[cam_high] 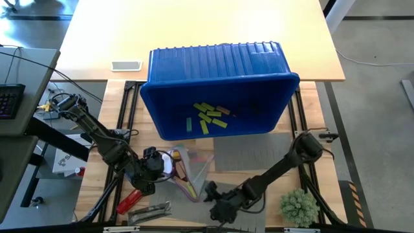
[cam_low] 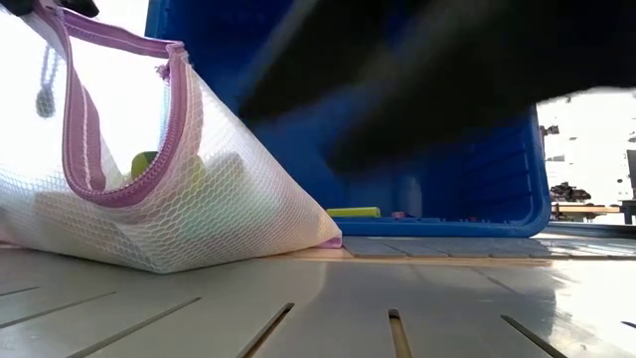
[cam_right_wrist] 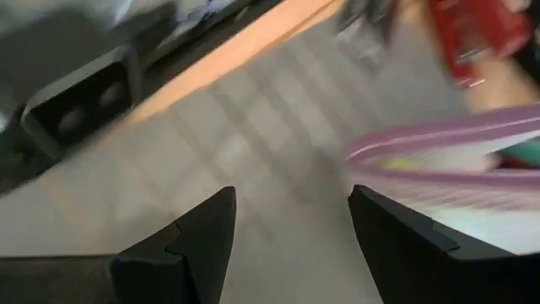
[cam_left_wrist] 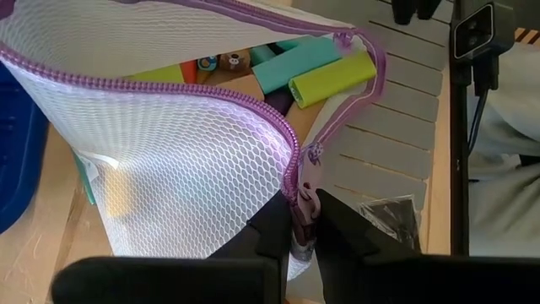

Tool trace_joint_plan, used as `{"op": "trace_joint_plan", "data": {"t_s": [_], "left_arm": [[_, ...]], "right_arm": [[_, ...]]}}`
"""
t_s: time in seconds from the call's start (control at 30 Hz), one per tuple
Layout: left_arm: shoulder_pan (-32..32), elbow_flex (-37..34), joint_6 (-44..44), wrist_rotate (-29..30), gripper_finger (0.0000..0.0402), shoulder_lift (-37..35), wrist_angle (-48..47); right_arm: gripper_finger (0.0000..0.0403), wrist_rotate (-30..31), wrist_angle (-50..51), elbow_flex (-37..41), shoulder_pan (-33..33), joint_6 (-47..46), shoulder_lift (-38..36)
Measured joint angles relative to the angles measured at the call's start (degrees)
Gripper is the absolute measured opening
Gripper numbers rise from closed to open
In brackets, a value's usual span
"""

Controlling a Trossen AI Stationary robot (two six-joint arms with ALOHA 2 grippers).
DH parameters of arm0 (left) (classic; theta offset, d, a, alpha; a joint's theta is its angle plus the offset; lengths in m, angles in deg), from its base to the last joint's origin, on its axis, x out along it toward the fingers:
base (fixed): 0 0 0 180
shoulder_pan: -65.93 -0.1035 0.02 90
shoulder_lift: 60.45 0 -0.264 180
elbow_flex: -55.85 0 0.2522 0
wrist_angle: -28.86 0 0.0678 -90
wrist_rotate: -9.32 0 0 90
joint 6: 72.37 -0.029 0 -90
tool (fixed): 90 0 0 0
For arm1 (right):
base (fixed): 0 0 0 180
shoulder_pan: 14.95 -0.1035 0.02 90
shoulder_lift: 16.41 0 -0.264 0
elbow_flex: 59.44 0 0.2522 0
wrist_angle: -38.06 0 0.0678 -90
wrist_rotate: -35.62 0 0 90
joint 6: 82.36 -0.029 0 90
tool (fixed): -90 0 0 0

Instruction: Sort blocks

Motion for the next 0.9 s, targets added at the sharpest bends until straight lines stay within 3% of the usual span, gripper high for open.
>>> {"op": "trace_joint_plan", "data": {"t_s": [0.2, 0.37, 0.63, 0.7, 0.83, 0.9], "left_arm": [[0.0, 0.0, 0.0, 0.0, 0.0024, 0.0, 0.1], [0.0, 0.0, 0.0, -0.1, 0.0024, 0.0, 0.3], [0.0, 0.0, 0.0, 0.0, 0.0024, 0.0, 0.3], [0.0, 0.0, 0.0, 0.0, 0.0024, 0.0, 0.3], [0.0, 0.0, 0.0, 0.0, 0.0024, 0.0, 0.3], [0.0, 0.0, 0.0, 0.1, 0.0024, 0.0, 0.3]], "right_arm": [[0.0220, -8.4, 1.1, 0.0, 0.8, -7.8, 2.1], [0.0220, -10.7, -0.5, 0.1, 3.4, -13.5, 2.9], [0.0220, -19.4, -3.1, 0.0, 5.5, -13.2, 2.9], [0.0220, -17.6, -3.3, 0.0, 5.5, -10.6, 2.9], [0.0220, -0.7, -7.0, 0.0, 6.2, -9.0, 3.0], [0.0220, -0.8, -8.5, 0.0, 6.8, -9.0, 3.0]]}}
